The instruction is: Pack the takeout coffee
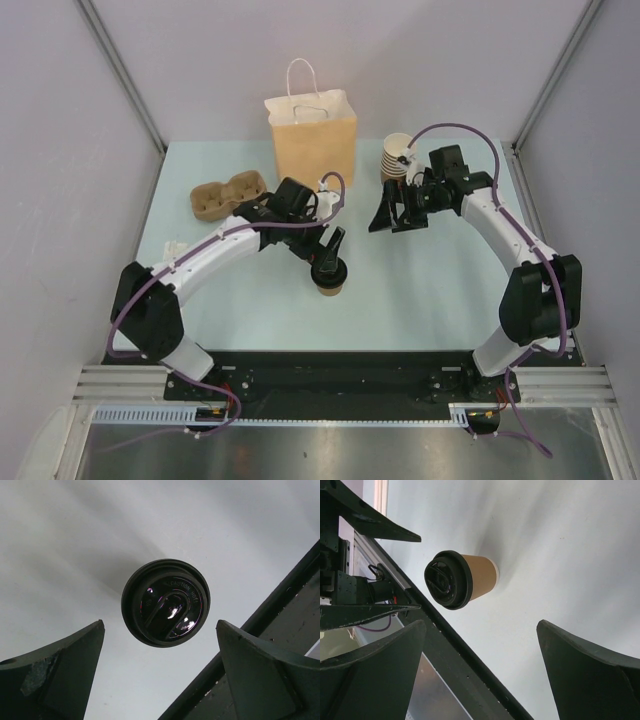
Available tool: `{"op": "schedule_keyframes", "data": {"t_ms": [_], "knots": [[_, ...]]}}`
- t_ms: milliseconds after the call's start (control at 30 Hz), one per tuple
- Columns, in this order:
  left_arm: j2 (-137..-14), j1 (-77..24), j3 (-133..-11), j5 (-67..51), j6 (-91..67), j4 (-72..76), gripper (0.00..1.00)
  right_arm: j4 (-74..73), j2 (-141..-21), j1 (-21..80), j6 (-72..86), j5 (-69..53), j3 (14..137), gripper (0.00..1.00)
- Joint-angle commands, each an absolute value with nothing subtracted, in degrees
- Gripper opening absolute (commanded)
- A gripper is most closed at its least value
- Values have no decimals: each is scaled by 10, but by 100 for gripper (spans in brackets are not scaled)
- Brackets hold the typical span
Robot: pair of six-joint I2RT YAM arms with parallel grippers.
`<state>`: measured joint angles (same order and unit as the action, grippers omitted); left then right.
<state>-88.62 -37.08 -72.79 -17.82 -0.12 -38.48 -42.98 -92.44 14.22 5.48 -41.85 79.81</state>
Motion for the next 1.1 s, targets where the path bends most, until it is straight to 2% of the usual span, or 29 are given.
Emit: {"op": "schedule_keyframes", "data": {"t_ms": [0,733,1067], "knots": [[-897,-368,-728,-158,-47,-383,100,-425,-912,141,49,-428,792,100],[-944,-367,-729,-236,-39,-370,100,-426,-932,140,50,-443,792,100],[-961,-370,-731,-229,-47,-363,100,-421,-940,142,53,-457,791,100]]}}
